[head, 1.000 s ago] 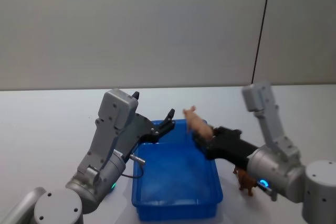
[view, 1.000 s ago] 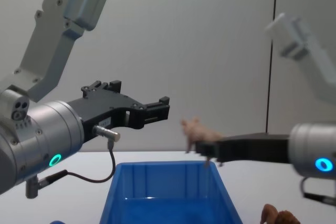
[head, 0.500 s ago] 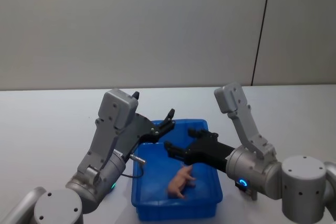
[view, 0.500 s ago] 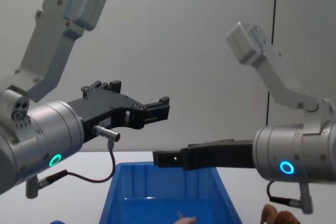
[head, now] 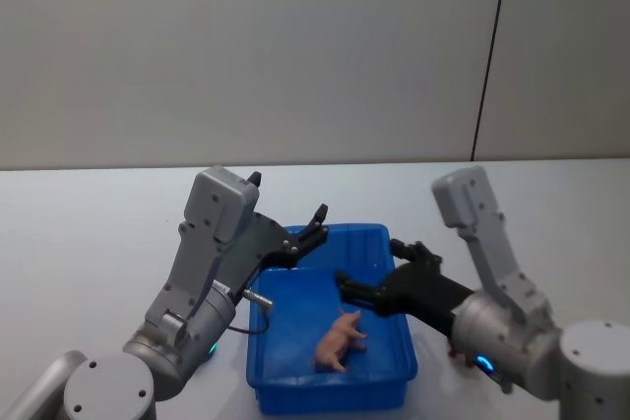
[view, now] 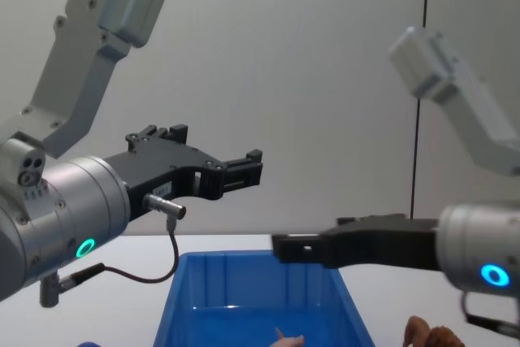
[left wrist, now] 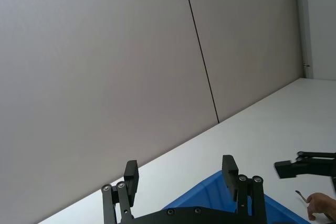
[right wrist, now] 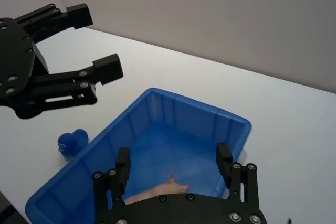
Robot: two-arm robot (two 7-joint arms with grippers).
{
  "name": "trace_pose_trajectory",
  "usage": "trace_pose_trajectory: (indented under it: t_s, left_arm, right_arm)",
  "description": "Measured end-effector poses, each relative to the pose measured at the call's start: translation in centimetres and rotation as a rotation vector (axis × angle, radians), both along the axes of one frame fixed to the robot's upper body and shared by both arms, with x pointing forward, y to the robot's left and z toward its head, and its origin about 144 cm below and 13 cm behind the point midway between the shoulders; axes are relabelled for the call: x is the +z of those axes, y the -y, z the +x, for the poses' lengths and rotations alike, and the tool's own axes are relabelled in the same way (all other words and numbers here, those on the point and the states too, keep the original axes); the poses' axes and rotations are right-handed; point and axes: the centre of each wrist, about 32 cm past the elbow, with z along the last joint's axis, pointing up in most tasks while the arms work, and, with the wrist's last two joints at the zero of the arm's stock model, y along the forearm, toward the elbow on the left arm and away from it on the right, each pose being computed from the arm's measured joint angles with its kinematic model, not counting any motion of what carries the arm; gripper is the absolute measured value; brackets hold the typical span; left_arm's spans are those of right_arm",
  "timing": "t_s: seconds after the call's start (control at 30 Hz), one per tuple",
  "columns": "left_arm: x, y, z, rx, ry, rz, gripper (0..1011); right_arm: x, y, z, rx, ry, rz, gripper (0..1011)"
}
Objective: Pick up the two dolls from the table and place them into the box.
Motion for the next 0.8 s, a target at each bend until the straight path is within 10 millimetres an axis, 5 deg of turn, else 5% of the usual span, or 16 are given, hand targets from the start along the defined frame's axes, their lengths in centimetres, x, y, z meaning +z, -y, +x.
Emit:
trace_pose_trajectory:
  t_s: [0.8]
  left_arm:
    - [0.0, 0.0, 0.0, 0.0, 0.0, 0.0, 1002]
  right_arm:
    - [-1.3, 4.2, -5.8, -0.154, 0.01, -0.027, 1001]
